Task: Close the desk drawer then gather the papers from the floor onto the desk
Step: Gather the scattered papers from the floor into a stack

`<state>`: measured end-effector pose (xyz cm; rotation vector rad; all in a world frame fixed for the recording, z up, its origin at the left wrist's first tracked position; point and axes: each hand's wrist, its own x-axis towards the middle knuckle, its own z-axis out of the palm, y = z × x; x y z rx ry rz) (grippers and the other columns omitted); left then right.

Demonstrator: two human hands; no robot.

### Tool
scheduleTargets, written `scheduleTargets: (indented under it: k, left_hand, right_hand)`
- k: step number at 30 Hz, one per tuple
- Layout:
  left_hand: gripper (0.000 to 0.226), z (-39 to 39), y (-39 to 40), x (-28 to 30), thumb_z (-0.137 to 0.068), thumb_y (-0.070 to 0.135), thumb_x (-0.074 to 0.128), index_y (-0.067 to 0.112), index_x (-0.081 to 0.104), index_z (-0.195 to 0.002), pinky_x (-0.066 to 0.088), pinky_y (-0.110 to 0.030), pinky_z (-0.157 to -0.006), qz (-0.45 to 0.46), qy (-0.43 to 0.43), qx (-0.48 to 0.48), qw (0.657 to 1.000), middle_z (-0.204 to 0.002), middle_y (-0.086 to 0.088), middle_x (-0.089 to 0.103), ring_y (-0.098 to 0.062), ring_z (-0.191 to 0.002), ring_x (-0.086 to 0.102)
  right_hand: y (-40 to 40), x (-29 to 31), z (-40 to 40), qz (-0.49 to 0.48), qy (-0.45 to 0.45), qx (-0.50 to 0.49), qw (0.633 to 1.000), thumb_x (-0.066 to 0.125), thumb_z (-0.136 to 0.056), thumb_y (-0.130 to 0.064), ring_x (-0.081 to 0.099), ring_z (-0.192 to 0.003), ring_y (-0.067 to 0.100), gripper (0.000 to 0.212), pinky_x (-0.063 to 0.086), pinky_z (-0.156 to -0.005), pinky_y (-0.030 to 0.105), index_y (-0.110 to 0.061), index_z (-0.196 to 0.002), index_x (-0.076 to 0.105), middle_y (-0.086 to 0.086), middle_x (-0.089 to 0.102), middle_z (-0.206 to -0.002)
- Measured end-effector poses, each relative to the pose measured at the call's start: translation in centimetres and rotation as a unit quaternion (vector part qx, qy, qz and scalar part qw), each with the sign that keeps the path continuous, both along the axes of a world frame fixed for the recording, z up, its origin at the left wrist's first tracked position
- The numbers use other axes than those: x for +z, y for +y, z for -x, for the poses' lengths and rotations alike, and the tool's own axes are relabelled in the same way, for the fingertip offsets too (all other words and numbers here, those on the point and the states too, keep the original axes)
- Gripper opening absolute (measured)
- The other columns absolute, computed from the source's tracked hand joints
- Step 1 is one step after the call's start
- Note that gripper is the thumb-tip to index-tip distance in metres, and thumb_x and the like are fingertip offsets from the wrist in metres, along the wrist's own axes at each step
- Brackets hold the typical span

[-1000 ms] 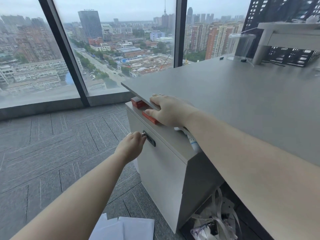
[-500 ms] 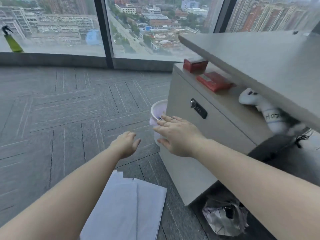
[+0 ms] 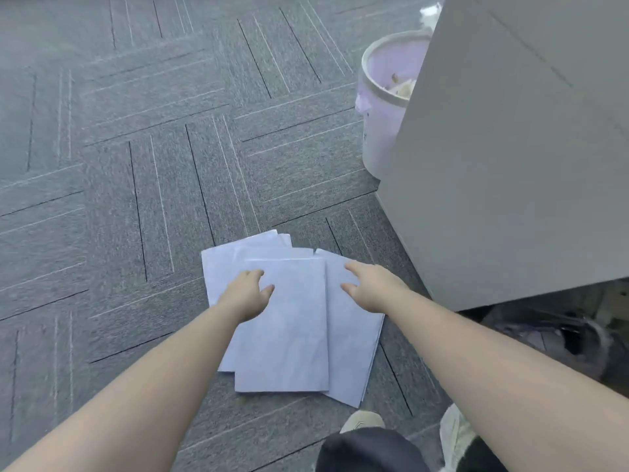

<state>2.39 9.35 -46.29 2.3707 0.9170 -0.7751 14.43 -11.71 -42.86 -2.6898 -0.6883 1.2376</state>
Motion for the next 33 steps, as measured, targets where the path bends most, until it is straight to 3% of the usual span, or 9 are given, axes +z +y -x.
scheduleTargets:
  k: [8, 13, 17, 21, 25, 27, 29, 31, 33]
  left_hand:
    - [0.077, 2.7, -0.1, -8.5, -0.085, 0.046, 0.055, 0.025, 0.019, -0.149, 0.03, -0.046, -0.114, -0.001, 0.015, 0.182, 0.983, -0.155, -0.01, 0.024, -0.032, -0.141, 0.03]
    - [0.099, 4.1, 1.7, -11.9, -0.075, 0.055, 0.065, 0.028, 0.007, -0.151, 0.017, -0.045, -0.119, -0.037, 0.044, 0.238, 0.97, -0.16, -0.014, 0.009, -0.03, -0.148, 0.009]
    - [0.115, 4.3, 3.4, -13.5, -0.067, 0.057, 0.072, 0.029, -0.002, -0.151, 0.022, -0.05, -0.116, -0.034, 0.057, 0.308, 0.949, -0.159, -0.015, 0.005, -0.037, -0.146, 0.012]
    - [0.126, 4.0, 4.3, -14.5, -0.059, 0.056, 0.079, 0.027, -0.004, -0.15, 0.032, -0.055, -0.11, -0.021, 0.063, 0.372, 0.926, -0.152, -0.019, 0.02, -0.042, -0.138, 0.03]
    - [0.119, 4.0, 4.5, -15.0, -0.057, 0.049, 0.083, 0.01, 0.016, -0.147, 0.036, -0.052, -0.109, -0.029, -0.025, 0.441, 0.897, -0.148, -0.019, 0.034, -0.04, -0.135, 0.037]
    - [0.108, 3.9, 3.8, -15.1, -0.057, 0.046, 0.084, 0.009, 0.028, -0.142, 0.037, -0.047, -0.109, 0.014, -0.064, 0.418, 0.906, -0.145, -0.014, 0.042, -0.035, -0.133, 0.042]
    - [0.097, 3.6, 2.8, -14.9, -0.059, 0.045, 0.083, 0.016, 0.036, -0.138, 0.038, -0.045, -0.108, 0.032, -0.083, 0.382, 0.92, -0.143, -0.009, 0.044, -0.032, -0.132, 0.042]
    - [0.097, 3.1, 1.9, -14.7, -0.06, 0.047, 0.082, 0.023, 0.034, -0.141, 0.035, -0.046, -0.111, 0.036, -0.083, 0.355, 0.931, -0.146, -0.008, 0.035, -0.031, -0.135, 0.037]
    - [0.101, 2.8, 1.5, -14.9, -0.059, 0.049, 0.081, 0.026, 0.031, -0.144, 0.031, -0.046, -0.114, 0.051, -0.077, 0.334, 0.938, -0.148, -0.006, 0.028, -0.031, -0.137, 0.033]
  right_hand:
    - [-2.9, -9.3, 0.3, 0.013, 0.096, -0.23, 0.968, 0.056, -0.087, -0.045, 0.039, -0.14, 0.033, 0.083, 0.033, -0.11, 0.036, -0.024, -0.155, 0.013, 0.01, 0.032, -0.158]
    - [-3.3, -13.2, 0.4, 0.01, 0.11, -0.343, 0.933, 0.066, -0.08, -0.045, 0.034, -0.141, 0.035, 0.099, 0.031, -0.113, 0.041, -0.026, -0.154, 0.004, 0.019, 0.024, -0.157]
    - [-3.0, -15.7, 0.8, -0.016, 0.091, -0.454, 0.886, 0.076, -0.07, -0.042, 0.035, -0.14, 0.035, 0.11, 0.032, -0.114, 0.045, -0.025, -0.154, 0.006, 0.02, 0.028, -0.155]
    - [-2.3, -16.8, 1.0, 0.003, 0.065, -0.495, 0.866, 0.078, -0.071, -0.041, 0.039, -0.137, 0.036, 0.104, 0.034, -0.112, 0.04, -0.005, -0.149, 0.02, 0.023, 0.033, -0.15]
    - [-2.4, -17.2, 0.4, -0.021, 0.045, -0.537, 0.842, 0.081, -0.068, -0.035, 0.053, -0.125, 0.03, 0.082, 0.044, -0.103, 0.038, 0.001, -0.133, 0.045, 0.017, 0.05, -0.139]
    - [-2.1, -17.1, 0.6, -0.075, 0.087, -0.547, 0.829, 0.082, -0.066, -0.028, 0.061, -0.112, 0.022, 0.067, 0.049, -0.096, 0.035, 0.002, -0.121, 0.055, 0.006, 0.061, -0.128]
    - [-1.5, -17.6, 1.0, -0.114, 0.137, -0.546, 0.819, 0.082, -0.062, -0.024, 0.065, -0.108, 0.025, 0.066, 0.052, -0.094, 0.04, -0.002, -0.119, 0.058, 0.01, 0.066, -0.124]
    - [-0.8, -17.7, 1.3, -0.126, 0.154, -0.528, 0.825, 0.081, -0.06, -0.028, 0.063, -0.112, 0.03, 0.071, 0.051, -0.096, 0.045, -0.008, -0.122, 0.054, 0.012, 0.063, -0.126]
    - [-0.2, -16.9, 1.4, -0.137, 0.17, -0.523, 0.824, 0.08, -0.066, -0.027, 0.06, -0.113, 0.028, 0.068, 0.05, -0.097, 0.042, -0.01, -0.125, 0.05, 0.01, 0.06, -0.127]
